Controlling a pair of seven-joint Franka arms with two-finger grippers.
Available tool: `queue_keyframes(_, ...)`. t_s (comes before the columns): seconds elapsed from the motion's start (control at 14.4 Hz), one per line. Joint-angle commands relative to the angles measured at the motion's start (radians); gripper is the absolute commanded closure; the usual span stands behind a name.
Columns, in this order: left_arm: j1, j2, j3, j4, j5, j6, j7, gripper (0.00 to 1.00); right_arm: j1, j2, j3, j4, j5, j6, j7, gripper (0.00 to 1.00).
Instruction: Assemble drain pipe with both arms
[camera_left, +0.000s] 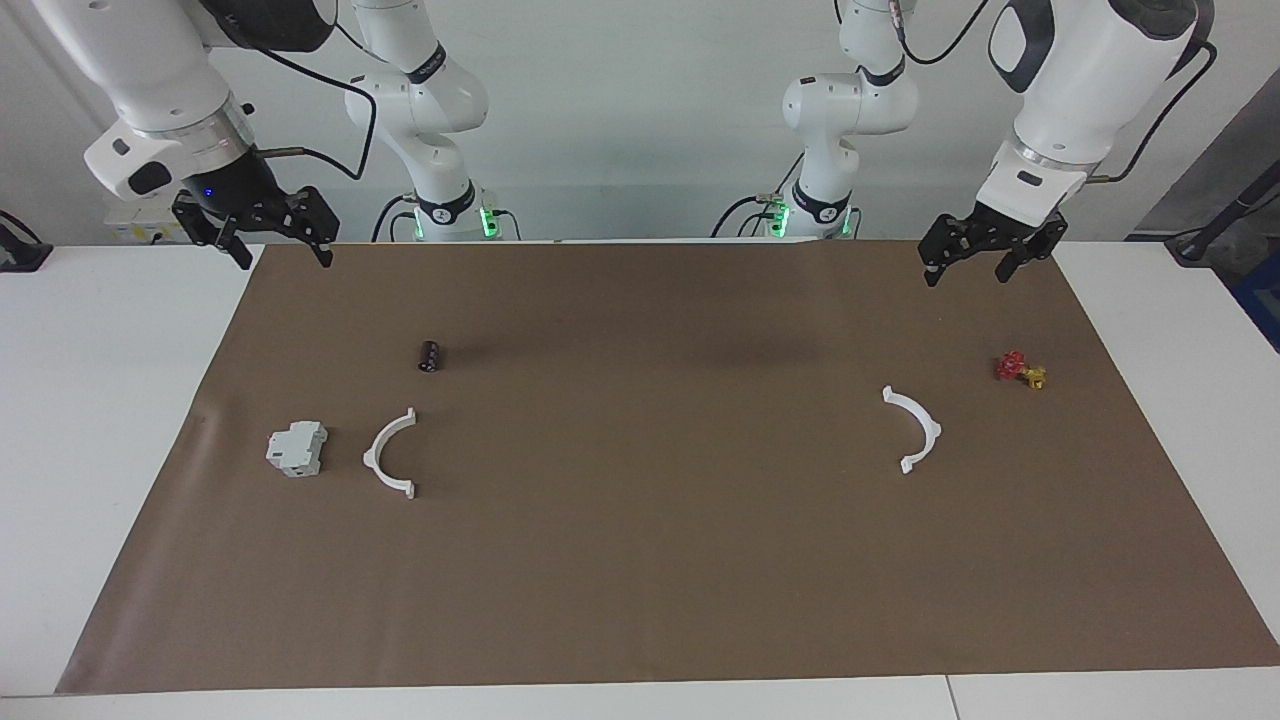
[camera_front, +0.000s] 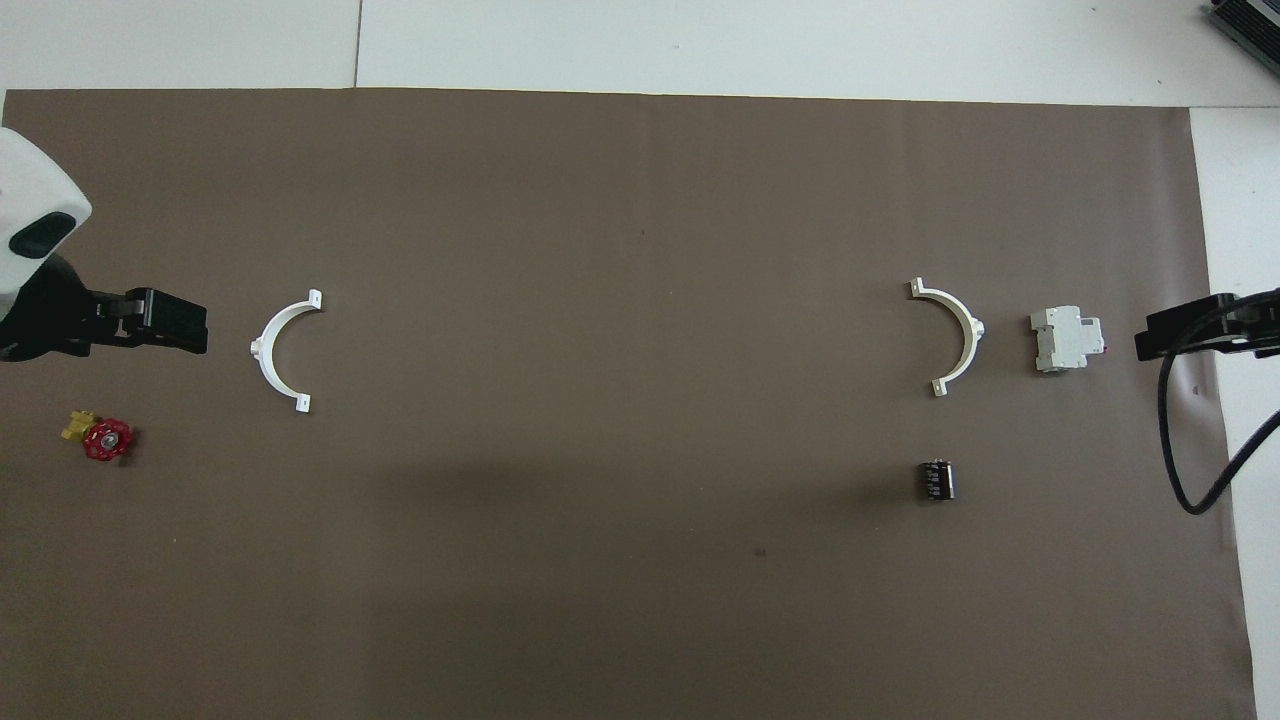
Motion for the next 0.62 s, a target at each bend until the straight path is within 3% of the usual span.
queue_keyframes(0.0,-0.012,-0.015,0.012,-0.004,-0.014,-0.017,0.005,0.0,-0.006,-0.014,0.01,-0.009,-0.026,0.011,0.014,0.0)
queue_keyframes(0.21,-0.012,-0.015,0.012,-0.006,-0.014,-0.015,0.003,0.0,-0.01,-0.017,0.011,-0.027,-0.028,0.031,0.019,0.0)
queue_keyframes(0.55,-0.014,-0.015,0.012,-0.004,-0.014,-0.017,0.003,0.0,-0.036,-0.043,0.008,-0.188,-0.005,0.274,0.004,0.0)
